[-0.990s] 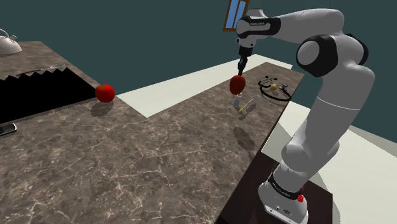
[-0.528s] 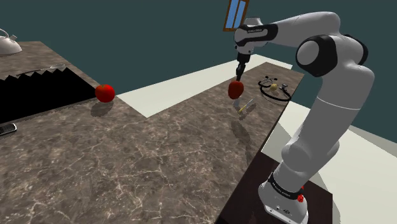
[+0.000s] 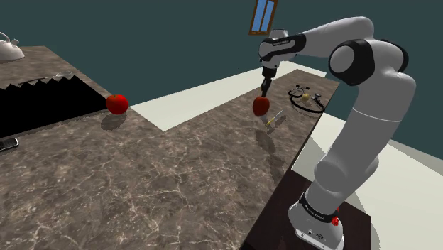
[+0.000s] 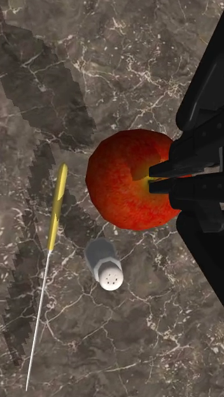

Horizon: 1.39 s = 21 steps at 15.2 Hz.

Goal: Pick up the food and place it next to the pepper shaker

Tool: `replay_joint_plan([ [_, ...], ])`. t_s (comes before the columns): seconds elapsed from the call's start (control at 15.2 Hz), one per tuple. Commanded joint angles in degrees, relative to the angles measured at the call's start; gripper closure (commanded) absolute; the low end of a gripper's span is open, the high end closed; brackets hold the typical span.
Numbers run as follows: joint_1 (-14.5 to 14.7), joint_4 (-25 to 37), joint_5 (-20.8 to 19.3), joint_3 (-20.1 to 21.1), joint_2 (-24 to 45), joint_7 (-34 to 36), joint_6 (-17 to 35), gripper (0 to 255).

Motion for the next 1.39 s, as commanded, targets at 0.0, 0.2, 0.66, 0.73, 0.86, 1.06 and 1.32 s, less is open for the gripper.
replay_joint_plan([
  [0.0, 0.0, -1.2, 0.0, 0.0, 0.3, 0.0, 1.5, 255],
  [0.2, -0.1, -2.8, 0.1, 0.0, 0.8, 0.0, 3.7, 255],
  [0.66, -0.1, -5.0, 0.3, 0.0, 1.8, 0.1, 6.8, 255],
  [0.73, -0.1, -5.0, 0.3, 0.0, 1.8, 0.1, 6.8, 255],
  [0.86, -0.1, -5.0, 0.3, 0.0, 1.8, 0.1, 6.8, 255],
  [1.06, -0.1, -5.0, 0.3, 0.0, 1.8, 0.1, 6.8, 0],
  [1.32, -0.1, -5.0, 0.3, 0.0, 1.8, 0.1, 6.8, 0],
])
